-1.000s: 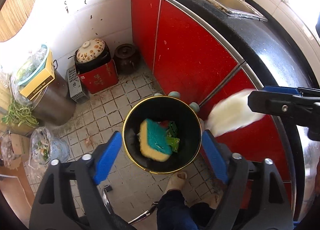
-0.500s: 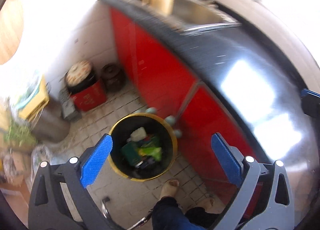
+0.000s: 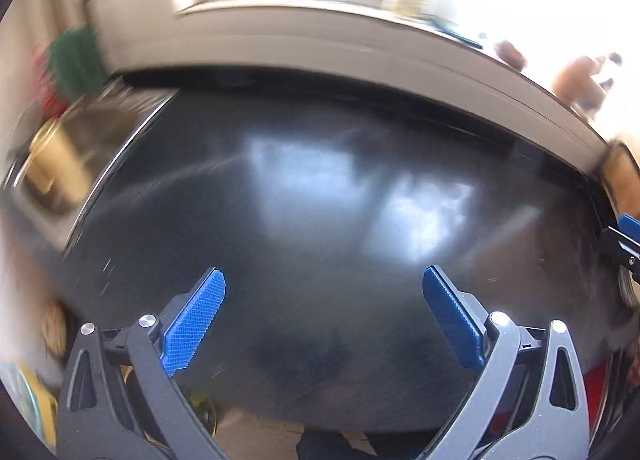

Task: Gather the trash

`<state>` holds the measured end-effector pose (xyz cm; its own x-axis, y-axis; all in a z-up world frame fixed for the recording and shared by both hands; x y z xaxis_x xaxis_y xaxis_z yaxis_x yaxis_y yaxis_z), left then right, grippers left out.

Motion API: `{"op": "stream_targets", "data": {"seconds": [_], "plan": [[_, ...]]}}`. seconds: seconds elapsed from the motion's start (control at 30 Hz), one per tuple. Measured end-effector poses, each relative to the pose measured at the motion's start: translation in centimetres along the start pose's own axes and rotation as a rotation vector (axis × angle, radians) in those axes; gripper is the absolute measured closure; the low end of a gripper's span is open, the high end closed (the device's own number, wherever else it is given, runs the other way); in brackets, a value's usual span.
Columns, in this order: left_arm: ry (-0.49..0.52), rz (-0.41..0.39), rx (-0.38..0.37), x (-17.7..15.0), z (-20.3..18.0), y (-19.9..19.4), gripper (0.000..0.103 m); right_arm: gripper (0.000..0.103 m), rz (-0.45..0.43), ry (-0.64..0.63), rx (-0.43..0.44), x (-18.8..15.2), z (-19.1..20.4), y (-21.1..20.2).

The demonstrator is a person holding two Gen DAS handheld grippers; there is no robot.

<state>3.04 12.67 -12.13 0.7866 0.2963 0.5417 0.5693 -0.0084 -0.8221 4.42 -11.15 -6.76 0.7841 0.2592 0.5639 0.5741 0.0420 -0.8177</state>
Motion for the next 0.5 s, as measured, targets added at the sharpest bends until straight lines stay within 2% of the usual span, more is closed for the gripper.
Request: {"op": "stream_targets", "data": {"seconds": [0.03,0.2,0.33,0.5], "plan": [[0.03,0.005,0.001,0.3,-1.4,0.1,0.007,0.009,0.011,0.047,-0.029,-0.7,-2.2,-0.5],[0.119,0.028,-0.054,0.6,-6.7,0.2,0.007,0.009,0.018,0.152,-0.098,-2.5,-7.7,-2.1],[0.168,0.031,-0.059,0.4,-8.9,0.3,0.007,0.009,0.011,0.176,-0.104,-2.9,-8.7,-2.6],[0.166,0.04,-0.051,0.2,-9.7,0.5,0.007,0.009,0.005,0.18,-0.096,-2.6,-9.5,-2.6]]}}
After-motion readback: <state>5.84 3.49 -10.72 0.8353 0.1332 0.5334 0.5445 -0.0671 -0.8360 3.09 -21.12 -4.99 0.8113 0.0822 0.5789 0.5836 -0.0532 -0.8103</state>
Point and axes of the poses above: each gripper's, at about its wrist camera, not at the fingertips, and y roughly the way its jaws point, z to its left, x to its top, the point moved 8 cm from there along y, roughly the way its jaws point, and after that the axes turned 12 degrees about -y, right-handed, at the moved point
